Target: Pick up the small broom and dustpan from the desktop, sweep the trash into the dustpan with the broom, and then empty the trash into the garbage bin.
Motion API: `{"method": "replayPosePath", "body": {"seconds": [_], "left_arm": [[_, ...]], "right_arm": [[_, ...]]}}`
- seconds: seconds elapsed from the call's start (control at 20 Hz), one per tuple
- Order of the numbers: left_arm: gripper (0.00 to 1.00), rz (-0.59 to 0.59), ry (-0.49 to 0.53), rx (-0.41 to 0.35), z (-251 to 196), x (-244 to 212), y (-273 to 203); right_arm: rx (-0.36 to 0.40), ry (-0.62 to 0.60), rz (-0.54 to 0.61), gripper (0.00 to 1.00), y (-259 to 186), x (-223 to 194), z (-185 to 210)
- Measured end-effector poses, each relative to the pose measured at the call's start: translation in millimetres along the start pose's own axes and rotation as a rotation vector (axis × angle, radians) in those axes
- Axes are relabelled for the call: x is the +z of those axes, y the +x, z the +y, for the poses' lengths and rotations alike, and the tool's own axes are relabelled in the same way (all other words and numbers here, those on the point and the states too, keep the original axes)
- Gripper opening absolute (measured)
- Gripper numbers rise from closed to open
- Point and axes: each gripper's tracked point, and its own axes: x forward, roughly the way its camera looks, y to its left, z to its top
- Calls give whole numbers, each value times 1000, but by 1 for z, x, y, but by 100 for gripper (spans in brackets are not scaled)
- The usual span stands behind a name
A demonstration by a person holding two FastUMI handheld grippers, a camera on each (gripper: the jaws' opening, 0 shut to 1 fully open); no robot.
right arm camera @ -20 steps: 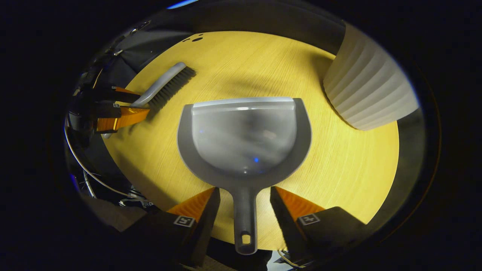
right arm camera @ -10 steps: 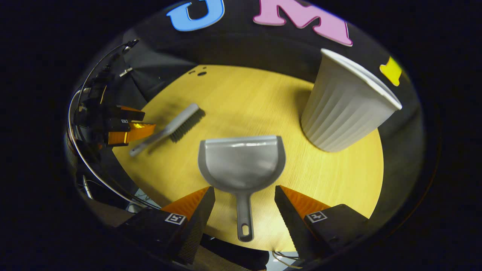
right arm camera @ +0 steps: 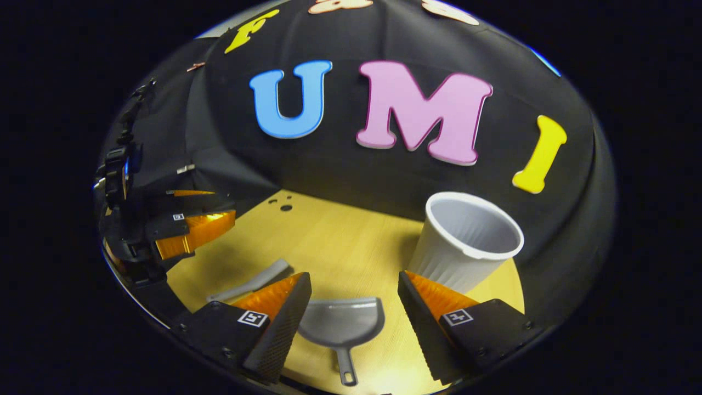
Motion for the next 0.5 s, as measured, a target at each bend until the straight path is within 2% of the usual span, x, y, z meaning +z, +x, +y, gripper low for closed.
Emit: {"method": "replayPosePath", "body": {"seconds": [0.2,0.4,0.5], "left_arm": [[88,-106,-54,-22,-13,44,-11],[89,-143,-58,-77,-31,68,-11],[89,-155,-33,-77,-33,72,-11]], "right_arm": [[-51,10,-167,99,-15,46,-6],[-64,18,-249,98,-28,76,-7],[-67,23,-279,98,-31,84,-9]]}}
